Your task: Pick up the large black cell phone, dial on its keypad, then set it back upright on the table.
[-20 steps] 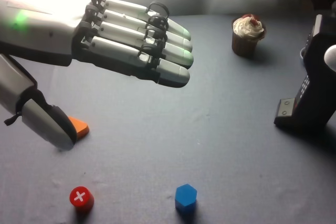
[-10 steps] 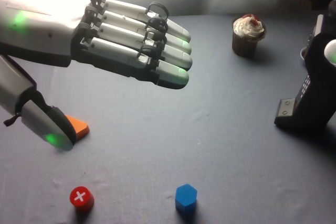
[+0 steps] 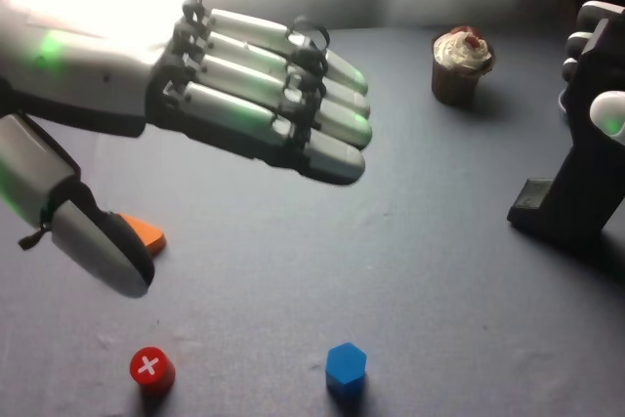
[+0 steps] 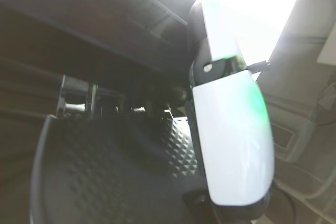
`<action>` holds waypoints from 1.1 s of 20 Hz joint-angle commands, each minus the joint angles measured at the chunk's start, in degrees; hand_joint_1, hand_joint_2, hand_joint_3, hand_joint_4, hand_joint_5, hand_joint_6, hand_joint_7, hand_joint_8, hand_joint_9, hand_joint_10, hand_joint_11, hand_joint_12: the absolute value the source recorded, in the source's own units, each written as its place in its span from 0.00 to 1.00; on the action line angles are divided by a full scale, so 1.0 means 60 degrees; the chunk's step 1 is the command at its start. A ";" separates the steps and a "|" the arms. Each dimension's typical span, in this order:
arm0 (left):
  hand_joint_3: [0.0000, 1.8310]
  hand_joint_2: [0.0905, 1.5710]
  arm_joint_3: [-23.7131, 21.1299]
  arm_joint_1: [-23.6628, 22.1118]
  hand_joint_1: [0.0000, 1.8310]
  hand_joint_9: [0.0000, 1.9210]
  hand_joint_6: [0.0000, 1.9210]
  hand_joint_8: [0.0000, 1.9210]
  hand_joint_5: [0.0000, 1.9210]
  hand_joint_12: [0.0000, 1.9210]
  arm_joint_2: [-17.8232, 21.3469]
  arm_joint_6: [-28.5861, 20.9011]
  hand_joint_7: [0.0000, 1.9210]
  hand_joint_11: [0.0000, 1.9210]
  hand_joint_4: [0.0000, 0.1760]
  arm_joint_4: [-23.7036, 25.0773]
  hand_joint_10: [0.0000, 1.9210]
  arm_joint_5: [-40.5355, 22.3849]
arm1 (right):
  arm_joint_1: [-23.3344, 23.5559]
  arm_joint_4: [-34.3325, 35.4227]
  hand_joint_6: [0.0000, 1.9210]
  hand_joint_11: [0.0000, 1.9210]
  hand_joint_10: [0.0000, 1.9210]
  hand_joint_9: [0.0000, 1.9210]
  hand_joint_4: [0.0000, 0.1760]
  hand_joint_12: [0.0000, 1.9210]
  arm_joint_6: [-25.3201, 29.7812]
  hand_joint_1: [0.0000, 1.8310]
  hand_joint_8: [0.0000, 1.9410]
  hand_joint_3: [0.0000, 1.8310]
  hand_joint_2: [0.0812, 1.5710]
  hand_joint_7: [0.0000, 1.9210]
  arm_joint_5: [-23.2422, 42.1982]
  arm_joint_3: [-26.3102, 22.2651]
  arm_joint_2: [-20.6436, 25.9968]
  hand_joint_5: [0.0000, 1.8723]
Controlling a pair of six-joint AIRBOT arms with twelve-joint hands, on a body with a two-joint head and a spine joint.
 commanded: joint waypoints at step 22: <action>0.00 0.71 -0.0166 0.0013 0.09 0.06 0.00 0.00 0.06 0.13 -0.0016 0.0187 0.07 0.00 0.13 -0.1129 0.00 0.1348 | 0.1395 -0.0535 0.49 0.42 0.59 0.47 0.00 0.86 0.0184 0.81 0.47 0.00 0.70 0.50 0.1172 -0.0083 0.0996 0.48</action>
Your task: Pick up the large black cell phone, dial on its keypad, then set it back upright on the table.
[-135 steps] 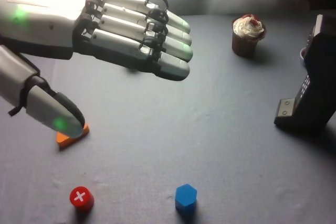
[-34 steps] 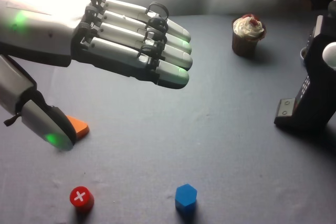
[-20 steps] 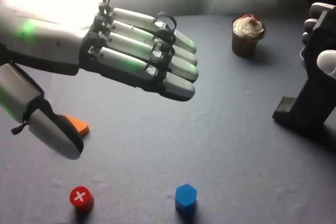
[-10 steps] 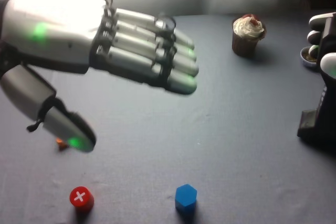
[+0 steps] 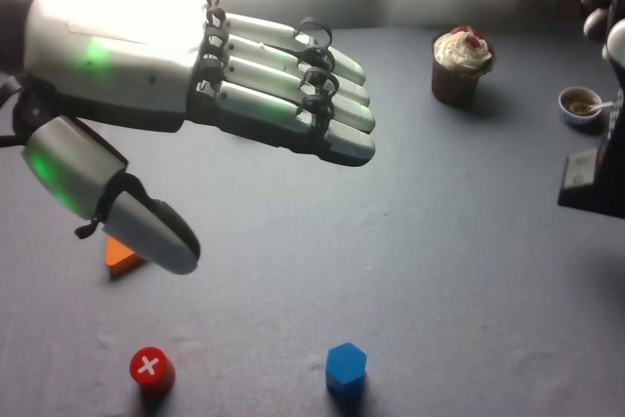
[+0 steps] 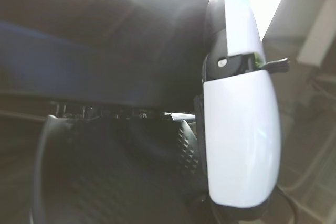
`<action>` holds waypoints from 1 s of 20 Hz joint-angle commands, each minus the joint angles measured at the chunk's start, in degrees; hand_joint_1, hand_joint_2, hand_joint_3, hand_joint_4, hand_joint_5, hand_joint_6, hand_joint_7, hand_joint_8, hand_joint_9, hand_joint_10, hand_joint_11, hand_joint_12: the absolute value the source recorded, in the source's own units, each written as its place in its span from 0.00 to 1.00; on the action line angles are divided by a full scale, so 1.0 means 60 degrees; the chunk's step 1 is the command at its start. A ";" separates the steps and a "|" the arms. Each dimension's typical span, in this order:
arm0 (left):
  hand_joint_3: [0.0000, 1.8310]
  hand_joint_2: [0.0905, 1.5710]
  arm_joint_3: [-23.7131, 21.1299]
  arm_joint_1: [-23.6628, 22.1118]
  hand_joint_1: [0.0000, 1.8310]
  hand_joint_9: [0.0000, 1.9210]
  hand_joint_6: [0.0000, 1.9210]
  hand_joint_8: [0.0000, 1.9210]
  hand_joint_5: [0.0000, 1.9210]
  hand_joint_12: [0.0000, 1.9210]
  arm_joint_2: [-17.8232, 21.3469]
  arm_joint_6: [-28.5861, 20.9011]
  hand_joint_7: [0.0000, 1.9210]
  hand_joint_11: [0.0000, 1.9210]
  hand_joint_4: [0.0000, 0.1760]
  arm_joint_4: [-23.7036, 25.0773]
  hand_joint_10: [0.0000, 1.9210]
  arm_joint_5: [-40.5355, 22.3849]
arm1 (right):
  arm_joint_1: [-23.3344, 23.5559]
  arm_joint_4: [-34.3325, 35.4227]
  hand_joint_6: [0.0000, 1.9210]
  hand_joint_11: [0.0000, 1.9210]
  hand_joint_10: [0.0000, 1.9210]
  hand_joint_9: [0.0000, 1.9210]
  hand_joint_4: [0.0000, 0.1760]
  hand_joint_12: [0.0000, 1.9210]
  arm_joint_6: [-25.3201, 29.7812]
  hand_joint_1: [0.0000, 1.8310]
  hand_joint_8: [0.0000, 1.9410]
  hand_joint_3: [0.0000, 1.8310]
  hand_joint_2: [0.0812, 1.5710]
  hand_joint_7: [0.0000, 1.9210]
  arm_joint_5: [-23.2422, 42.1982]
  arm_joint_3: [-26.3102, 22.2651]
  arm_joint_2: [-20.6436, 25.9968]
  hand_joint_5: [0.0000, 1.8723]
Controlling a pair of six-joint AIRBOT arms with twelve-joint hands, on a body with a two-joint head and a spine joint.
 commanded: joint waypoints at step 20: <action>0.00 0.77 -0.0045 0.0014 0.72 0.38 0.00 0.74 0.04 1.00 -0.0151 0.0665 0.39 0.36 0.26 -0.2083 0.99 0.1285 | 0.1207 -0.1113 0.42 0.42 0.58 0.47 0.00 0.85 0.0503 0.81 0.45 0.00 0.69 0.52 0.1683 -0.0270 -0.0052 0.53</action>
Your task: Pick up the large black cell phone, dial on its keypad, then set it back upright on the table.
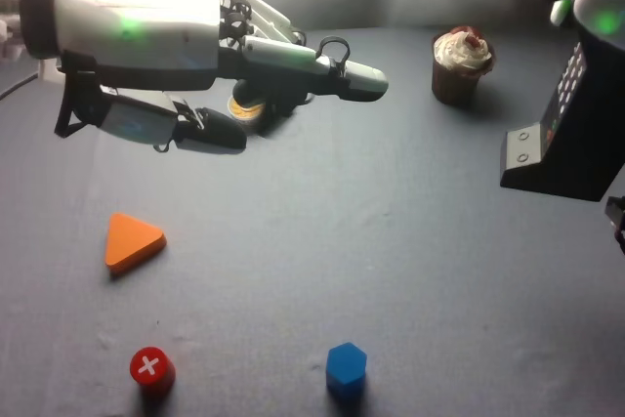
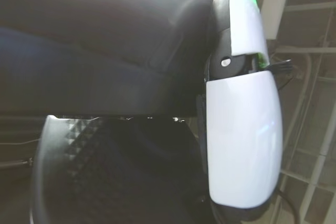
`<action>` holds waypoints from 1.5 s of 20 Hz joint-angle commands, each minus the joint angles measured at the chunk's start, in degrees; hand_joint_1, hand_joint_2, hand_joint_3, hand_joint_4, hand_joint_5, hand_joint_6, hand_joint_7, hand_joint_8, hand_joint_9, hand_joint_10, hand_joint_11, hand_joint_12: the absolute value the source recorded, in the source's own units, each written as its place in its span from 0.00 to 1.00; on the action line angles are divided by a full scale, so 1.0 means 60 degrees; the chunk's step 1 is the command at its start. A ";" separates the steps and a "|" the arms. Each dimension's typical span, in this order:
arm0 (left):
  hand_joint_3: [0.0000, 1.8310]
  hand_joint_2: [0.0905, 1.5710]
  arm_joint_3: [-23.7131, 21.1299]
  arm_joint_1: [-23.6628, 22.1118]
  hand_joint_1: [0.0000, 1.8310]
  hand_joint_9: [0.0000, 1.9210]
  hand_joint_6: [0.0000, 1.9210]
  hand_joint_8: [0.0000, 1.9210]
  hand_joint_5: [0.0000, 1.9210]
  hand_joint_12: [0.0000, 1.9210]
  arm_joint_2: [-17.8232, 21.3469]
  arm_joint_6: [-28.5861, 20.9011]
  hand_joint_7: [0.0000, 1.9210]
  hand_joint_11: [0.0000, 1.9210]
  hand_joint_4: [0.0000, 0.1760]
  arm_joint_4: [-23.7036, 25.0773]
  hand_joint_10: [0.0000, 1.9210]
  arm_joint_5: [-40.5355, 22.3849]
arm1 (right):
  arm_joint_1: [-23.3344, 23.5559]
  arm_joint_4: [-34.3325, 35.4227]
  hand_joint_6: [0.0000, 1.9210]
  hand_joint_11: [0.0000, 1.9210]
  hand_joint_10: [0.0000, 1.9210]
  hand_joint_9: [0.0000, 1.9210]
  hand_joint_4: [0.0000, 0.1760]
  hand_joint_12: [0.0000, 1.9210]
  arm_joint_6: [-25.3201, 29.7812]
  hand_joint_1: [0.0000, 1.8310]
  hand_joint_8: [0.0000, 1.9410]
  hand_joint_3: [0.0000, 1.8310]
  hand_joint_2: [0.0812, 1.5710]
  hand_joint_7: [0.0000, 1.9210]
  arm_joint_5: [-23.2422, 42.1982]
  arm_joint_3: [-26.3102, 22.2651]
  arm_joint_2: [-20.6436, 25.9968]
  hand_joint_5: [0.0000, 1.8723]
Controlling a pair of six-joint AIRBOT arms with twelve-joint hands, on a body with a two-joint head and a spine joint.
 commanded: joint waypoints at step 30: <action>0.00 0.80 -0.1923 0.0211 0.71 0.40 0.00 0.81 0.00 1.00 -0.1045 0.2394 0.35 0.35 0.43 -0.3172 1.00 0.2568 | 0.0412 -0.0210 0.30 0.46 0.51 0.52 0.00 0.79 0.0136 0.82 0.41 0.00 0.66 0.55 0.1201 -0.0061 0.0107 0.59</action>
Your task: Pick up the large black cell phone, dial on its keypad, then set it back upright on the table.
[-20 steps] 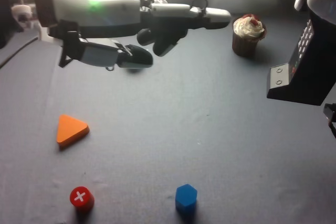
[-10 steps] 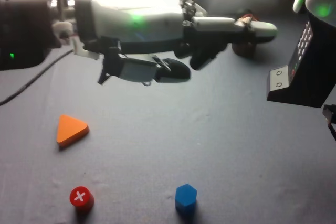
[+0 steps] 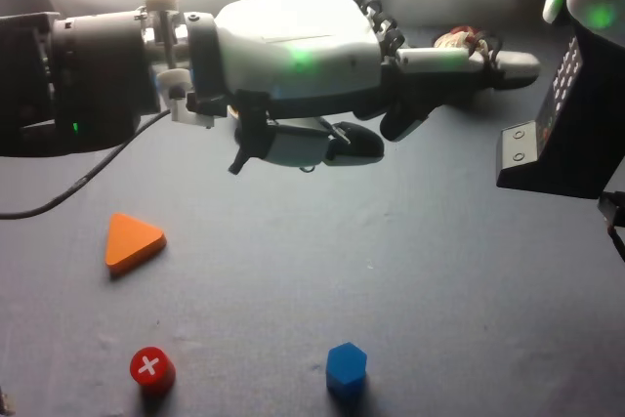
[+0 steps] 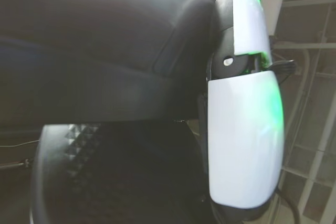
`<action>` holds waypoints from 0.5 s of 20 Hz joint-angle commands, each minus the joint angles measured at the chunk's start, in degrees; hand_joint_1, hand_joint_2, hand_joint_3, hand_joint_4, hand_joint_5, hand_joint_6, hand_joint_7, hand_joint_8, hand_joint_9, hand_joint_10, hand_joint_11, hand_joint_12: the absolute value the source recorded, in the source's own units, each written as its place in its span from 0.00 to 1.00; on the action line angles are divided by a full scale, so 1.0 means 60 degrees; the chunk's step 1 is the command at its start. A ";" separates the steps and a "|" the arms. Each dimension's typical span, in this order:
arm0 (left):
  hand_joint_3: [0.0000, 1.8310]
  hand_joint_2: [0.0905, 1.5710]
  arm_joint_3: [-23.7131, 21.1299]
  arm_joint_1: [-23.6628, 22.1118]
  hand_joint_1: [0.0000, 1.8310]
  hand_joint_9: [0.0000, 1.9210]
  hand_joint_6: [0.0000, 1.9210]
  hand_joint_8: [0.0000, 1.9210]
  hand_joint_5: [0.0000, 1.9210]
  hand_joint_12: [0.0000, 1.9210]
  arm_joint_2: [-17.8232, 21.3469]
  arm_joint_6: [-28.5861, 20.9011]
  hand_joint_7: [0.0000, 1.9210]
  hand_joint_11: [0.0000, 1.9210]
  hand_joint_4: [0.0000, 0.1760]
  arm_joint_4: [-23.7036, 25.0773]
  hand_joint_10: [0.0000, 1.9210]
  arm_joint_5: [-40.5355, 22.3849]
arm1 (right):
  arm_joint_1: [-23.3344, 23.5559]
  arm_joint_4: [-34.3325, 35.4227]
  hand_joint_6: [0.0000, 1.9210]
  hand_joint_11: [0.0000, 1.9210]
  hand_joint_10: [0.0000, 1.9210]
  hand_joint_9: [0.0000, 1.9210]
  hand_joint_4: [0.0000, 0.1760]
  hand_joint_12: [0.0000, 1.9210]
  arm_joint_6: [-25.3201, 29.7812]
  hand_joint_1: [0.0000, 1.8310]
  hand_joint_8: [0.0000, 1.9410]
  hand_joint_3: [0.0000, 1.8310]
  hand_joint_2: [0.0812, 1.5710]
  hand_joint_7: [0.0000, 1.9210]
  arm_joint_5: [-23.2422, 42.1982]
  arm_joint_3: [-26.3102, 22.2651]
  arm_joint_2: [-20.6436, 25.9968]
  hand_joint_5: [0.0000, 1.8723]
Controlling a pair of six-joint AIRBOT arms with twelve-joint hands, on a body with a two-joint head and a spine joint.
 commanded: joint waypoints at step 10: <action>0.00 0.79 -0.0685 -0.0243 0.71 0.40 0.00 0.79 0.01 1.00 -0.0315 0.0251 0.36 0.35 0.45 -0.0781 1.00 -0.0488 | 0.0135 -0.0010 0.28 0.43 0.55 0.51 0.00 0.83 0.0180 0.82 0.44 0.00 0.67 0.54 0.1359 -0.0023 0.0099 0.59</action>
